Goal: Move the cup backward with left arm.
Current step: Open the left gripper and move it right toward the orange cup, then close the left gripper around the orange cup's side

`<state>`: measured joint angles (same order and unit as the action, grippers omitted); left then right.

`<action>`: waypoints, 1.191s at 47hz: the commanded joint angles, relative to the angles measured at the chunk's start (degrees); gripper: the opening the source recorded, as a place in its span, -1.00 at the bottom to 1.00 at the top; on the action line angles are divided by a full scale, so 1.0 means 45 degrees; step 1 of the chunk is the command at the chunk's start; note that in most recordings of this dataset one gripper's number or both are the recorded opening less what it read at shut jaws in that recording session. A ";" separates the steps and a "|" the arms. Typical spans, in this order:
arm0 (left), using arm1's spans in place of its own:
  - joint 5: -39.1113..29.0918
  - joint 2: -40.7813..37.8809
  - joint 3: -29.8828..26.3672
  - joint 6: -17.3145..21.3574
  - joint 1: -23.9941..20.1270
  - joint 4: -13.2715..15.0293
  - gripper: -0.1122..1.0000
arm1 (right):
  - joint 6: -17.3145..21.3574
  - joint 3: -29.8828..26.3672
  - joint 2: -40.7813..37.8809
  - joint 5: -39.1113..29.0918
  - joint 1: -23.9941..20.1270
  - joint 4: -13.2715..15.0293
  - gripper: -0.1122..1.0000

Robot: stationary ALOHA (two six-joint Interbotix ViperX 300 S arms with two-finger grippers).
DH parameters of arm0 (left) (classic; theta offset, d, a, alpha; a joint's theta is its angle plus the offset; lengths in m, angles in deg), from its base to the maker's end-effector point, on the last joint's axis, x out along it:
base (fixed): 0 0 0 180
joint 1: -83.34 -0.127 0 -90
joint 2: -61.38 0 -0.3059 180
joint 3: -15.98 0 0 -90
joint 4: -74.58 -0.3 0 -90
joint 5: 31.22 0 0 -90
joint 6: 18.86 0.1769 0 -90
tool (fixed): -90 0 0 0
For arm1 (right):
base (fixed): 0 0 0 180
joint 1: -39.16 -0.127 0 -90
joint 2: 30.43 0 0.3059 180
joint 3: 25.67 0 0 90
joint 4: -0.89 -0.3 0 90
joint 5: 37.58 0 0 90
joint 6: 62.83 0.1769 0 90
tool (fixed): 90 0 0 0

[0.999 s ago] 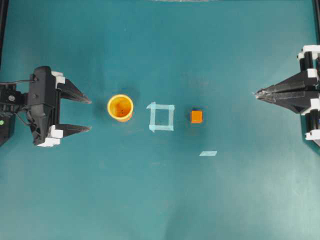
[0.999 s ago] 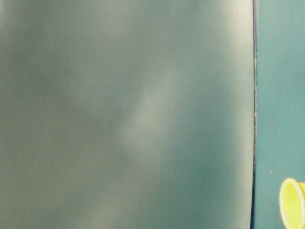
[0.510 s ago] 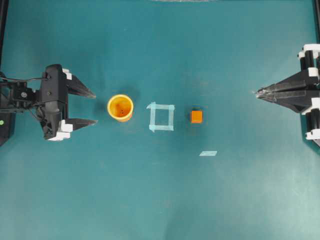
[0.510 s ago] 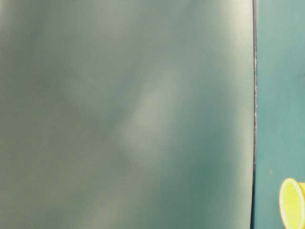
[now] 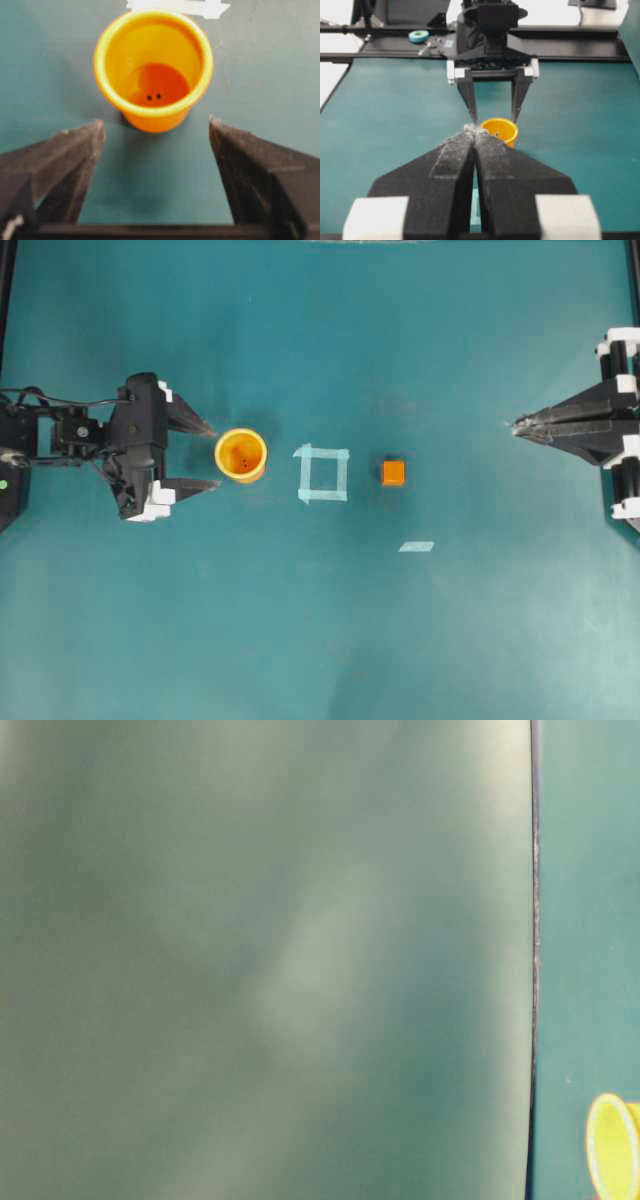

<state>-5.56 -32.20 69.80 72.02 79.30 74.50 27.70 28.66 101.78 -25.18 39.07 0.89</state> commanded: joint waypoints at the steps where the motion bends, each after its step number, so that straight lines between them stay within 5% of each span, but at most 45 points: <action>1: 0.0215 -0.0156 -0.0293 0.0020 -0.0020 -0.0020 0.68 | 0.0020 -0.0391 -0.0059 0.0098 0.0000 -0.0020 -0.81; 37: 0.0625 -0.1563 -0.1484 0.0273 -0.0352 -0.0020 0.68 | 0.0039 -0.0391 -0.0059 0.0059 0.0000 -0.0020 -0.81; 56: 0.1387 -0.2754 -0.2051 0.0098 0.0332 -0.0039 0.68 | 0.0039 -0.0391 -0.0059 0.0039 0.0000 -0.0020 -0.81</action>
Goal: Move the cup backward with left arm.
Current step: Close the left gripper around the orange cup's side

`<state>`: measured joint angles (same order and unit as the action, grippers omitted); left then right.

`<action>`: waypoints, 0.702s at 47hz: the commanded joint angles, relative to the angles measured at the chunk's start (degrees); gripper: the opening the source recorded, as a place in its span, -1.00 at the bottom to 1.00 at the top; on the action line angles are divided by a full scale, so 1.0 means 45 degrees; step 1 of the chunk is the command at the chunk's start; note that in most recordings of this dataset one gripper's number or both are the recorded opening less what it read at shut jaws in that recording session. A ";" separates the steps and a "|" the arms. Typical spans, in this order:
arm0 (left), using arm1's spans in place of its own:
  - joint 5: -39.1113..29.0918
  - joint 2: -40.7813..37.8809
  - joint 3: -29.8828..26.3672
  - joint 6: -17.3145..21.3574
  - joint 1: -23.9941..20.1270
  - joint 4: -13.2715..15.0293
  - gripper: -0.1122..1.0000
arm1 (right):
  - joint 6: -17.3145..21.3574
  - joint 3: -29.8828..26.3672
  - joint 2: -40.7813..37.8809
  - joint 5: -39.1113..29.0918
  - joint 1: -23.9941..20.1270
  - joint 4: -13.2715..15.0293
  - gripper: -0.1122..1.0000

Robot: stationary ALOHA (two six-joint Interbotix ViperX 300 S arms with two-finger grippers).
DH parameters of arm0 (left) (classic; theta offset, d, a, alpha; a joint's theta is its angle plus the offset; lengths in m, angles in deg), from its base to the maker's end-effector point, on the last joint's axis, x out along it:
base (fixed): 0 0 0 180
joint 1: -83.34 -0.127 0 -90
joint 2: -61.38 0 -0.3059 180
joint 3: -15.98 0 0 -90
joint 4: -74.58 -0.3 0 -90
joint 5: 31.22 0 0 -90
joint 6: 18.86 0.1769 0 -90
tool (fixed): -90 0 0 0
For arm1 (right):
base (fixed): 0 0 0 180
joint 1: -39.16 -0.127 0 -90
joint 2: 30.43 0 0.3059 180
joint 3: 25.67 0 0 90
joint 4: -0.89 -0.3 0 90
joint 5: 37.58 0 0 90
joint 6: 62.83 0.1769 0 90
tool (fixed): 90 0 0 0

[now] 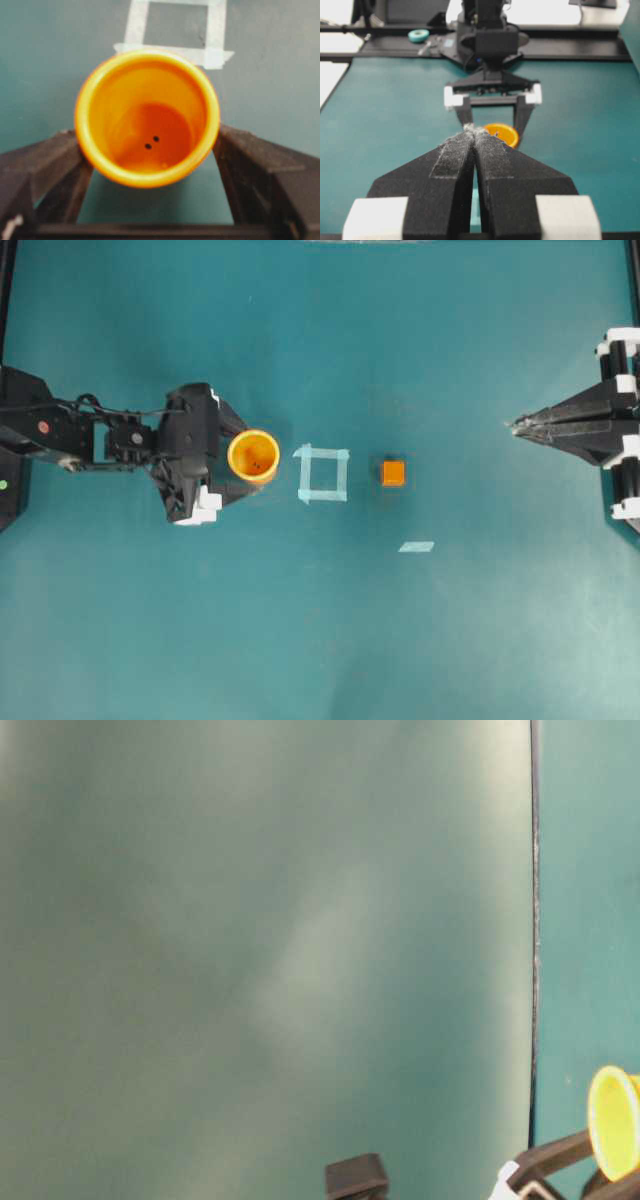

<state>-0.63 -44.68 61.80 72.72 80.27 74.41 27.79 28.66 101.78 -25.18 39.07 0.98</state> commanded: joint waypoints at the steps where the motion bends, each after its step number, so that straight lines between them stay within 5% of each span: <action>1: 0.0371 -0.0020 -0.0293 -0.0059 0.0117 0.0000 0.68 | 0.0020 -0.0391 -0.0059 0.0039 0.0000 -0.0039 -0.81; 17: 0.0859 -0.0098 -0.0313 -0.0059 0.0117 0.0000 0.63 | 0.0020 -0.0391 -0.0059 -0.0020 0.0000 -0.0059 -0.81; 33: 0.1406 0.0137 -0.0039 0.0020 0.0117 0.0000 0.35 | 0.0020 -0.0391 -0.0059 -0.0078 0.0000 -0.0059 -0.80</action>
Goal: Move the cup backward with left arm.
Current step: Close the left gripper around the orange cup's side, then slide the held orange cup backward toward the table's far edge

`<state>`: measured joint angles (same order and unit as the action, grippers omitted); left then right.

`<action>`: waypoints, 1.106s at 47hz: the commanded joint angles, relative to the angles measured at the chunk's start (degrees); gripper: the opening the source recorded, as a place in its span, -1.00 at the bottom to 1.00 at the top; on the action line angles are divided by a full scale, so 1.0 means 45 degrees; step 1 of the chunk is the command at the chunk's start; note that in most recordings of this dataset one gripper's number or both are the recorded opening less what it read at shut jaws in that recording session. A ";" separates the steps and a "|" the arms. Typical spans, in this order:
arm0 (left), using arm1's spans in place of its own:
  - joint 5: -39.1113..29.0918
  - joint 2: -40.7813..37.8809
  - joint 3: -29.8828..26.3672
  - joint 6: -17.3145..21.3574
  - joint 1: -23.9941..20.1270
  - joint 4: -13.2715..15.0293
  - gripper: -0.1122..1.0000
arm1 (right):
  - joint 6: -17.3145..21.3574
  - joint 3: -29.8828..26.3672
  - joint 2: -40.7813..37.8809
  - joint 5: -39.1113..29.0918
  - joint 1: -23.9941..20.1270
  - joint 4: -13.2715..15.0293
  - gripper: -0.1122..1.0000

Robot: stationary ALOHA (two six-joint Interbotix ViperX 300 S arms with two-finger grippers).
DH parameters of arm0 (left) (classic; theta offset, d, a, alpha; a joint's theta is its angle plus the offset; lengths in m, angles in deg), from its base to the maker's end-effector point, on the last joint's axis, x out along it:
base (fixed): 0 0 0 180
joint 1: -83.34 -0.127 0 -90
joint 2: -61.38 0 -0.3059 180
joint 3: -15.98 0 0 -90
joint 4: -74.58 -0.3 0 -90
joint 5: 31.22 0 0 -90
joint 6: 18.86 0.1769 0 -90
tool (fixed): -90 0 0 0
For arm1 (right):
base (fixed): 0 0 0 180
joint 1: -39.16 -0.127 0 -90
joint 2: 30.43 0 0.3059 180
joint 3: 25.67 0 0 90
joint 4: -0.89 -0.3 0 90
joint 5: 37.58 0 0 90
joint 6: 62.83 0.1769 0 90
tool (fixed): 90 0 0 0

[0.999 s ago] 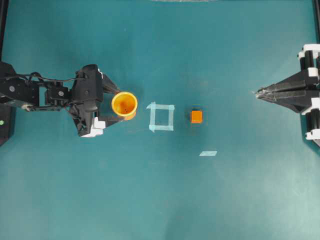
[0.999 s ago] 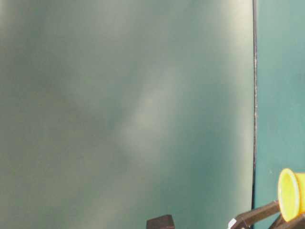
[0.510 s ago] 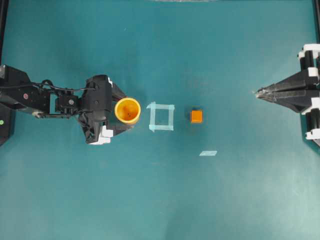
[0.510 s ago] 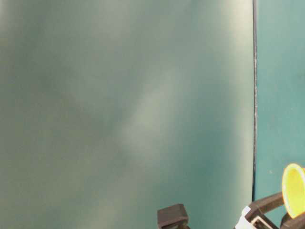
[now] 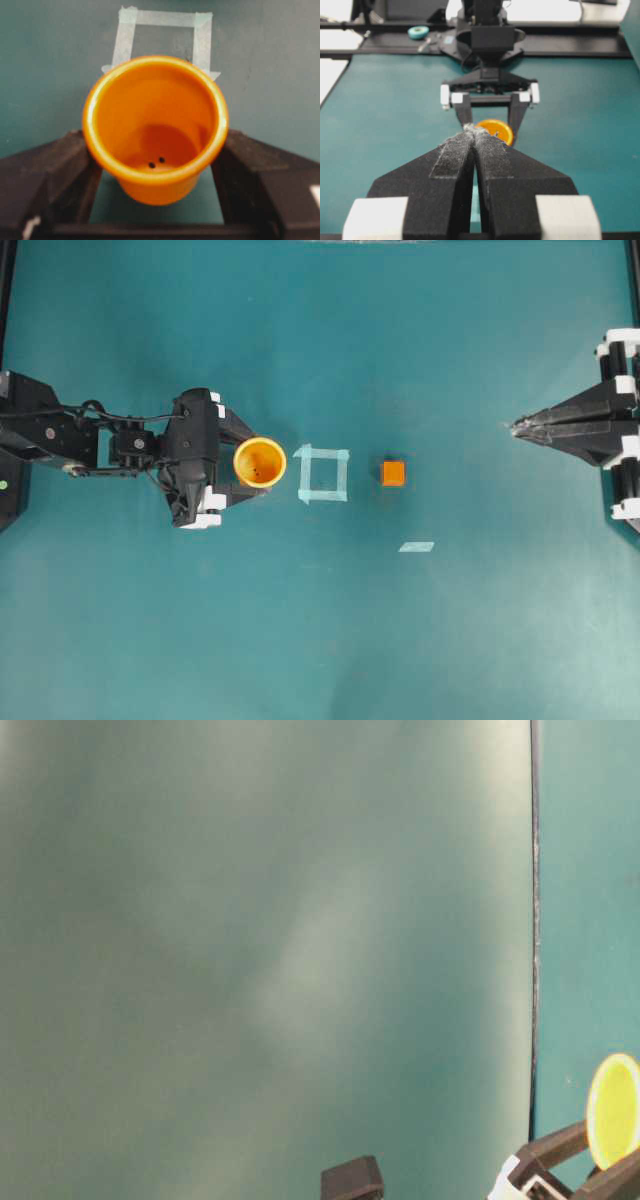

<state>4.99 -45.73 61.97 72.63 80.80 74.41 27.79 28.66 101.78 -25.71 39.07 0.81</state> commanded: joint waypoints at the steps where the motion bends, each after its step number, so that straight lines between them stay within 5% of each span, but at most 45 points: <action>1: 0.0156 0.0391 -0.0078 0.0078 0.0000 0.0000 0.35 | 0.0020 -0.0391 -0.0059 0.0039 0.0000 -0.0020 -0.81; 21: 0.0840 0.0469 -0.0078 0.0156 -0.0527 0.0000 0.35 | 0.0020 -0.0391 -0.0059 -0.0020 0.0000 -0.0039 -0.81; 52: 0.1230 0.0371 -0.0156 0.0215 -0.3203 -0.0156 0.35 | 0.0020 -0.0391 -0.0059 -0.0020 0.0000 -0.0020 -0.81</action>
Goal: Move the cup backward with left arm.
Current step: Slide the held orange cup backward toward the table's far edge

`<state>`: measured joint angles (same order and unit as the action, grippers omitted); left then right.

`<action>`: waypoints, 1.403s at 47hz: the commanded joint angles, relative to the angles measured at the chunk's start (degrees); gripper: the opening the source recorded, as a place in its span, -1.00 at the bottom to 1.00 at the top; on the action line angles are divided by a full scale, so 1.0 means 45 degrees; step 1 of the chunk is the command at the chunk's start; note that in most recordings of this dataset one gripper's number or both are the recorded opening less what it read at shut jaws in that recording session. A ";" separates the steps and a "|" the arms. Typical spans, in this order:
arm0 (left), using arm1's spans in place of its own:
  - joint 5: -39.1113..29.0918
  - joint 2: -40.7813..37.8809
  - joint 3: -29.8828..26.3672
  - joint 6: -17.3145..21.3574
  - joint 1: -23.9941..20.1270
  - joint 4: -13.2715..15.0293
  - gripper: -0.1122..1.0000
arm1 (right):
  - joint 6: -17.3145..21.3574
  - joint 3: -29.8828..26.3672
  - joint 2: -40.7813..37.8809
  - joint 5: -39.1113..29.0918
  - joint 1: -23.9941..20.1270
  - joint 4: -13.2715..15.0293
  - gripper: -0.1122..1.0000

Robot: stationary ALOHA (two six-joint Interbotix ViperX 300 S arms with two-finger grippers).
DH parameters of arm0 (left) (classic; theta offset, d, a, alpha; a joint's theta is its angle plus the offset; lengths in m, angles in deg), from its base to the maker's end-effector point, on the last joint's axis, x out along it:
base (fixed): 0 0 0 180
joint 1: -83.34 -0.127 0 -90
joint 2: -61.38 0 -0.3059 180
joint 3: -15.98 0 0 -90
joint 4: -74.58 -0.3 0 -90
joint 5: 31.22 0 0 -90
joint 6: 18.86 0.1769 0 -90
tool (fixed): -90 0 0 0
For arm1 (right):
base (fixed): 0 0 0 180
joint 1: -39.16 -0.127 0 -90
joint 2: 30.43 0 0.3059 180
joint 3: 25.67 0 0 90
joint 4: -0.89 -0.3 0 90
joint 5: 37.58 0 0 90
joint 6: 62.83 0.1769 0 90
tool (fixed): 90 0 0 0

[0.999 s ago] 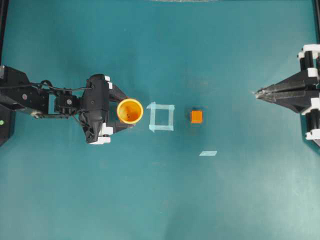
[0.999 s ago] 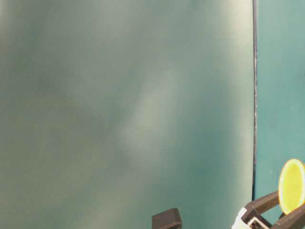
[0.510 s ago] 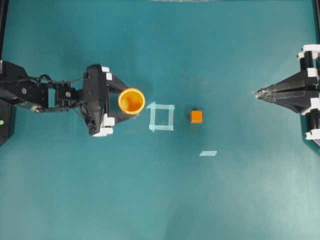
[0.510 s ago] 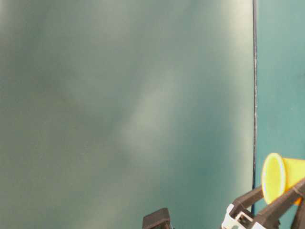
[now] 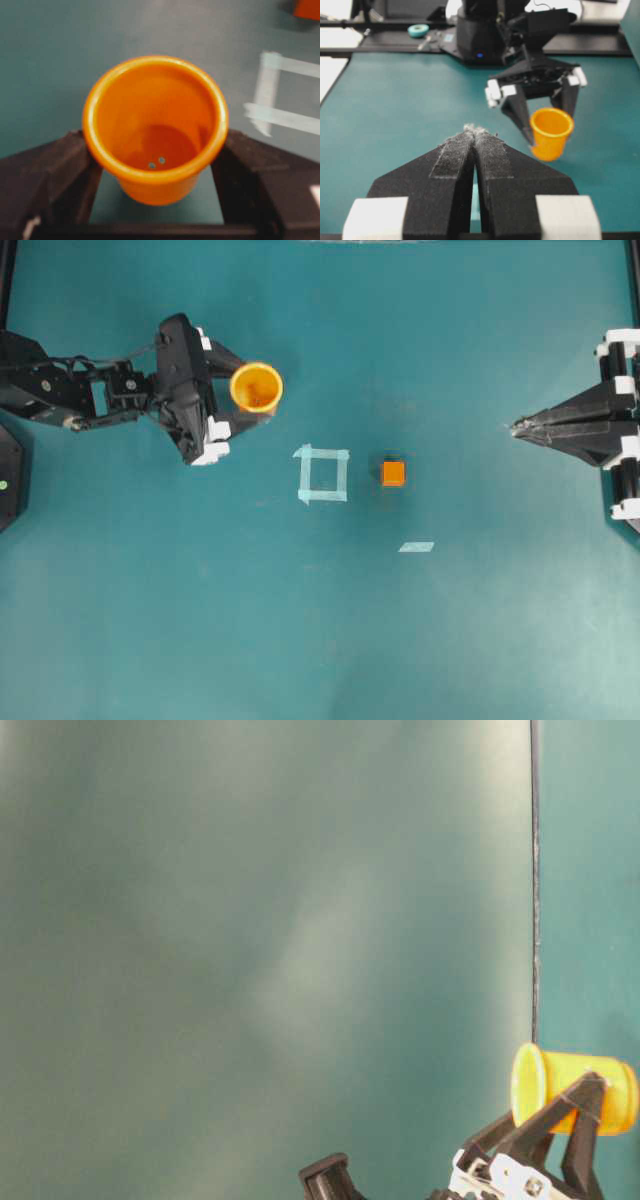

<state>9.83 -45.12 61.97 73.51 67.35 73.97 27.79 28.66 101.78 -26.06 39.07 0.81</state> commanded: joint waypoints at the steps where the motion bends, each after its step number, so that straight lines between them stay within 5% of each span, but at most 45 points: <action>1: 0.0156 0.0215 -0.0156 0.0020 -0.0293 -0.0059 0.35 | 0.0020 -0.0391 -0.0059 0.0059 0.0000 -0.0020 -0.81; 66: 0.0254 -0.0918 -0.1621 0.0723 -0.3730 -0.0098 0.35 | 0.0352 -0.0391 -0.0059 0.0039 0.0156 -0.0039 -0.81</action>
<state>10.88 -49.77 56.00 76.76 51.18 73.62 29.28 28.66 101.78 -26.06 39.60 0.72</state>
